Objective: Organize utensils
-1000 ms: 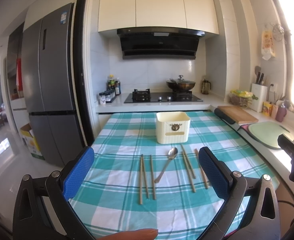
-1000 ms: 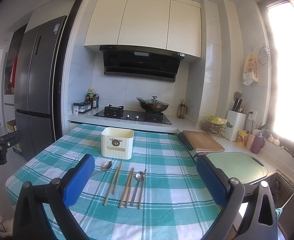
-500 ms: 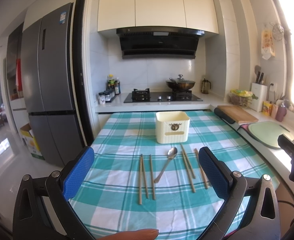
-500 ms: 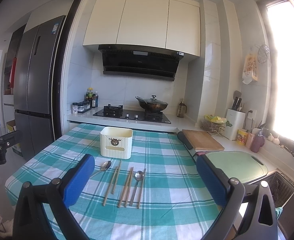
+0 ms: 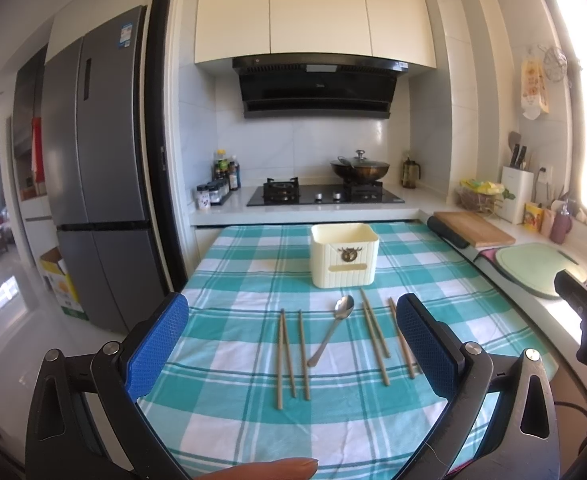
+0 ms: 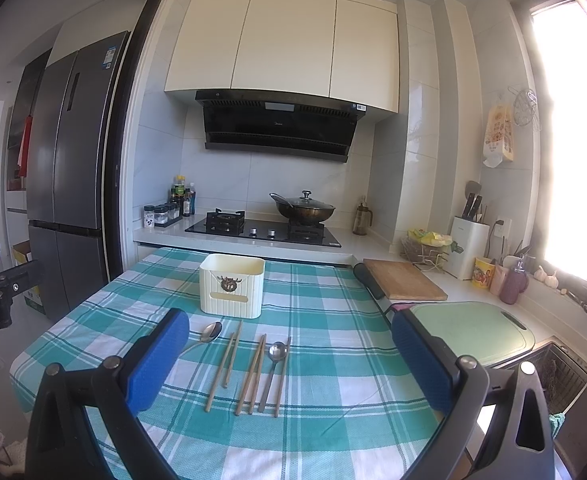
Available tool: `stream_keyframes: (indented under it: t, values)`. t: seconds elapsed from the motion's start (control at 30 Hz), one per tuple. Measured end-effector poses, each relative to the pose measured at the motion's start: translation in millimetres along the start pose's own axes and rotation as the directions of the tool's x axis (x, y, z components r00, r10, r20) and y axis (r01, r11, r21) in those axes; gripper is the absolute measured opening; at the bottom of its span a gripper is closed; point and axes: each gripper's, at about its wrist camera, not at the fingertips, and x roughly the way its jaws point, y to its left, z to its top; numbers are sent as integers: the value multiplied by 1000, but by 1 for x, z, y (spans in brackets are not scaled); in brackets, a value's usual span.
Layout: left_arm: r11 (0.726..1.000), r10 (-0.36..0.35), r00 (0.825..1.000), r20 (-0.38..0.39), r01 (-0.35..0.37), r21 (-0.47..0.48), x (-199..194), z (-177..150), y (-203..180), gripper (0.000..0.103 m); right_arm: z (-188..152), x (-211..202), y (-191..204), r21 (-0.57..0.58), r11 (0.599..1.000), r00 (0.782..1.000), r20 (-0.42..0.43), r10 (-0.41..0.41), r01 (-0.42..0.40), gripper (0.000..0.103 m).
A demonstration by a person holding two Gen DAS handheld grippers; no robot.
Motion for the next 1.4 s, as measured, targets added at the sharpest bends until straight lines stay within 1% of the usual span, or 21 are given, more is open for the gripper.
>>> stream_keyframes:
  t: [0.53,1.0,1.27,1.4]
  values:
    - [1000,0,1000,-4,0,1,1,-2,0,103,-4,3,0,0,1000,1000,-10,-1,1,103]
    - [1000,5,1000,-9,-5,-2,7,-3,8,103,-6,6,2,5,1000,1000,-22,-1,1,103]
    - [1000,17,1000,-20,-18,-6,15,-2,13,103,-3,16,4,9,1000,999,-47,-17,17,103]
    - [999,35,999,-39,-36,-18,25,-2,19,103,-4,21,4,12,1000,998,-58,-25,26,103]
